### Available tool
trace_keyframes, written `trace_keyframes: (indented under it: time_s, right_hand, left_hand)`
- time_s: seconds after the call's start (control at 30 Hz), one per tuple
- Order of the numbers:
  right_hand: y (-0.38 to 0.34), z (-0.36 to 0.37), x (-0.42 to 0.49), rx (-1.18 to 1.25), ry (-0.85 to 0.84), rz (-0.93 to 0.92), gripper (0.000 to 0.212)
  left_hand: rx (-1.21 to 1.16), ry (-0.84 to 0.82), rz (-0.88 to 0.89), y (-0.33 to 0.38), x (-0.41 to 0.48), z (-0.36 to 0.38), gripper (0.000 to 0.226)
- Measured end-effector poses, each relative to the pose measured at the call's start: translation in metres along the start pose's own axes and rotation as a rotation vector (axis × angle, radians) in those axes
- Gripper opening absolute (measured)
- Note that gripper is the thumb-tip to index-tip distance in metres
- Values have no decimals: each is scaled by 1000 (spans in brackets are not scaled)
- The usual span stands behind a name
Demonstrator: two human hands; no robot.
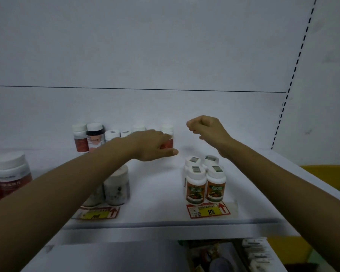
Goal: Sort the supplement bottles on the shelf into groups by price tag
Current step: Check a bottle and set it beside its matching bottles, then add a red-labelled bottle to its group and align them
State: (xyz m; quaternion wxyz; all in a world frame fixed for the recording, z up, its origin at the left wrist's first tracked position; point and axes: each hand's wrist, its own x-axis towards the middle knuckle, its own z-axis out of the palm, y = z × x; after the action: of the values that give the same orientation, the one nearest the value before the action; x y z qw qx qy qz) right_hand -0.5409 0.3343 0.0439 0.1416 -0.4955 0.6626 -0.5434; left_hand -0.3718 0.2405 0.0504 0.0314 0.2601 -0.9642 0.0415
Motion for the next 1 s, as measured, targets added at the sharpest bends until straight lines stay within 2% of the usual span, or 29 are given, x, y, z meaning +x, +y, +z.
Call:
trace_keyframes:
  time_s: [0.17, 0.3, 0.4, 0.5, 0.77, 1.0]
  right_hand:
    - [-34, 51, 38, -183, -86, -84, 22]
    - [-51, 100, 79, -525, -217, -151, 39]
    - [-55, 129, 109, -766, -259, -121, 48]
    - [-46, 156, 127, -878, -231, -65, 47]
    - [-21, 203, 144, -937, -91, 24, 41]
    - [-34, 191, 145, -771, 50, 3, 38]
  left_hand:
    - [31, -7, -52, -51, -9, -8, 53]
    - [183, -41, -107, -94, -12, -22, 54]
    - [264, -30, -154, -119, -16, -35, 66]
    - [291, -20, -138, -135, -18, -39, 68]
    - [255, -16, -50, -162, -7, -11, 55]
    - [265, 32, -53, -176, 5, -8, 62]
